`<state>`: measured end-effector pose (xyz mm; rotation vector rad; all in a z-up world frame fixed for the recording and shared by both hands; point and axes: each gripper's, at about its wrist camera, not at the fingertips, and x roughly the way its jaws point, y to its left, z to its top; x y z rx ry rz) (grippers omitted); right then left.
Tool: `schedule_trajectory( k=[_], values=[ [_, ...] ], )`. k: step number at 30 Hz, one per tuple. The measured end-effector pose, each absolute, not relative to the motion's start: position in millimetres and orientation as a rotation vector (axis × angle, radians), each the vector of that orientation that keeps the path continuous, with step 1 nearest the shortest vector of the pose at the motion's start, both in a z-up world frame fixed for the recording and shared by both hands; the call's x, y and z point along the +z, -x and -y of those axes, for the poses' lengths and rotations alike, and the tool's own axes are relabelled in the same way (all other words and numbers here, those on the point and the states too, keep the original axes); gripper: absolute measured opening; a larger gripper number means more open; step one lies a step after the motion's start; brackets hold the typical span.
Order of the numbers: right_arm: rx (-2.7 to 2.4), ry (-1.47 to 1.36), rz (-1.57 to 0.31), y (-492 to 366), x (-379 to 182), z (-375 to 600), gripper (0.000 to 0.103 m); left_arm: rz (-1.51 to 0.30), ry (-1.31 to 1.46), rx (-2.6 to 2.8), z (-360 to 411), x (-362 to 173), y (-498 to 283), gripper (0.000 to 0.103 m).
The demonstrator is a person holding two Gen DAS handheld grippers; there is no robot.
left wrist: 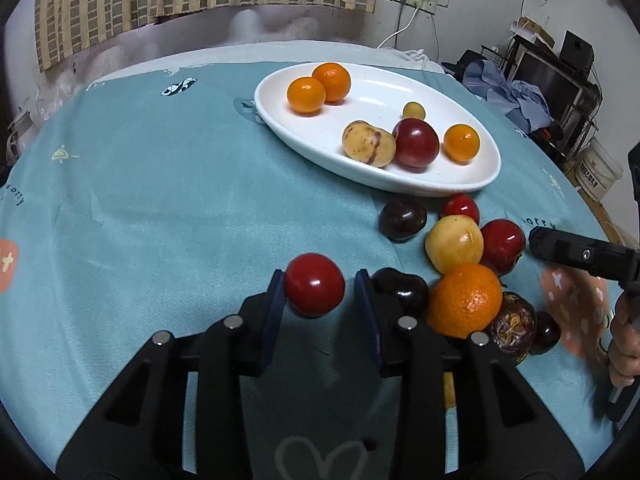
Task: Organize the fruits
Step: 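Grasp a red cherry with the left gripper while the right gripper grasps a dark red plum, then release the cherry and plum onto the white plate and move the left gripper back to the pile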
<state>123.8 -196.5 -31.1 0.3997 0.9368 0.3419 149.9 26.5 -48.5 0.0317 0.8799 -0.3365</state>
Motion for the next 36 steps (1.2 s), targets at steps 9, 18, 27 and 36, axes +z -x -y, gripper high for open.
schedule_trajectory(
  k=[9, 18, 27, 36],
  values=[
    [0.382, -0.452, -1.003, -138, -46, 187, 0.037, -0.863, -0.047, -0.329, -25, -47, -147, 0.028],
    [0.35, -0.468, -0.843, -123, -9, 212, 0.037, -0.741, -0.016, -0.312, -27, -12, -137, 0.028],
    [0.248, -0.425, -0.806, -196, 11, 219, 0.037, -0.712, -0.016, -0.304, 17, 24, -214, 0.028],
    [0.257, -0.381, -0.791, -229, 3, 198, 0.068, -0.768, 0.003, -0.252, 19, -2, -253, 0.068]
  ],
)
